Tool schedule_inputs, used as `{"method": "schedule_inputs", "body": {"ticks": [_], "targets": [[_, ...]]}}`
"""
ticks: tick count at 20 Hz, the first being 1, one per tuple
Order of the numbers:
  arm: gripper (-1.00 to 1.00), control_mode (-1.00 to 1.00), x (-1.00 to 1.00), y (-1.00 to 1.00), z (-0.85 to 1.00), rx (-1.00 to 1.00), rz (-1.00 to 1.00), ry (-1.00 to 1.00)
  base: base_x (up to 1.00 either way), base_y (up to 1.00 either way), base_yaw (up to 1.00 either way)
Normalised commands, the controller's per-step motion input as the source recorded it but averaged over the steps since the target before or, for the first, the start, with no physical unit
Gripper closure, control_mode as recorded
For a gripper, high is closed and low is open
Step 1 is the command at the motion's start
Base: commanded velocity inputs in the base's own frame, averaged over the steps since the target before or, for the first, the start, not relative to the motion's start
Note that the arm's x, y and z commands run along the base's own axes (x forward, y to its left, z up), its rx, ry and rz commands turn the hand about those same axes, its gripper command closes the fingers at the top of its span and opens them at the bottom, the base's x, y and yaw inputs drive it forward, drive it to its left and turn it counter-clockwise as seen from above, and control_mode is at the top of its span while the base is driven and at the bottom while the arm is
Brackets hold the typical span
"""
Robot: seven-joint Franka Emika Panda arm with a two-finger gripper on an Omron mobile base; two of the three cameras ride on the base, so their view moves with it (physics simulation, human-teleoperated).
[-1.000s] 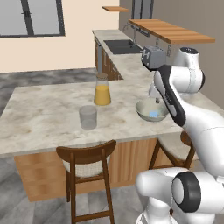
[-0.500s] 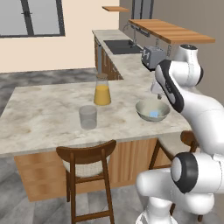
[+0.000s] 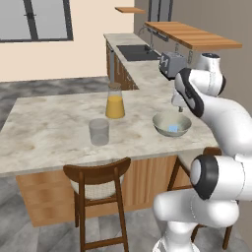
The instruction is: There are two ice cubes in the ice bowl. Place both ice cubes in the glass cup.
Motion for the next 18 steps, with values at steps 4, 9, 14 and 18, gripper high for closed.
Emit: {"method": "schedule_inputs", "body": {"ticks": [4, 9, 14, 18], "targets": [[-1.00, -1.00, 0.36, -0.16, -0.18, 0.00, 0.00, 0.00, 0.00, 0.00, 0.00], [-1.00, -1.00, 0.43, -0.22, -0.41, 0.00, -0.06, 0.00, 0.00, 0.00, 0.00], [-1.00, -1.00, 0.39, -0.11, -0.36, 0.03, -0.19, 0.00, 0.00, 0.00, 0.00], [-1.00, -1.00, 0.39, 0.00, -0.34, 0.02, -0.22, 0.00, 0.00, 0.00, 0.00]]}}
